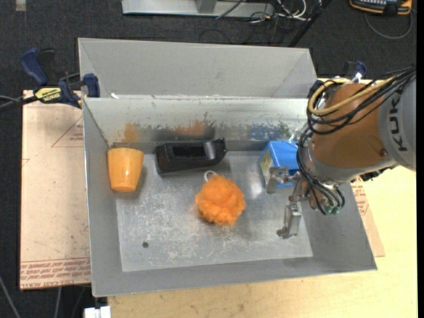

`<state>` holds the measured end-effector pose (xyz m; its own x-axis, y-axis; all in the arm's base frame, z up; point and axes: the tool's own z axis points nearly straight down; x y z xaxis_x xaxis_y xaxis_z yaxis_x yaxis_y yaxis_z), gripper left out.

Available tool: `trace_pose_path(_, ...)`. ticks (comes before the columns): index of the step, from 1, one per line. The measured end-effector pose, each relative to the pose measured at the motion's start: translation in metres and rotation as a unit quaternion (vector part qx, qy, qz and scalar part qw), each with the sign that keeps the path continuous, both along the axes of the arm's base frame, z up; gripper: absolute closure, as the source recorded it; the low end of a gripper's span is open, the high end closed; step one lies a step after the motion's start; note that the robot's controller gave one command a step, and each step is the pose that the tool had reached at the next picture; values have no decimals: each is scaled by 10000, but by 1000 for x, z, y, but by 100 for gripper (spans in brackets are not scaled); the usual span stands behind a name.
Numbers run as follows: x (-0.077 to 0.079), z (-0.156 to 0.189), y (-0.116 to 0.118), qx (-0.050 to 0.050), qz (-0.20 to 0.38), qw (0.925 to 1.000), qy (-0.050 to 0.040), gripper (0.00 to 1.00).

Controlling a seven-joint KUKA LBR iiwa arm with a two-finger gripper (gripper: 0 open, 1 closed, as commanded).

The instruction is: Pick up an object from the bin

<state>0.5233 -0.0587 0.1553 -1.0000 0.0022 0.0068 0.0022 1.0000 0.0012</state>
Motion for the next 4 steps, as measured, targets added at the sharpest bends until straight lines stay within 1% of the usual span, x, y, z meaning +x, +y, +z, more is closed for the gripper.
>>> trace_pose_path(1,2,4,0,-4,9,10000,-37,0)
trace_pose_path(2,41,-23,27,-20,145,9999,-84,0)
trace_pose_path(3,64,-55,55,18,192,9998,-24,0)
trace_pose_path(4,26,-43,59,-12,661,9978,-59,0)
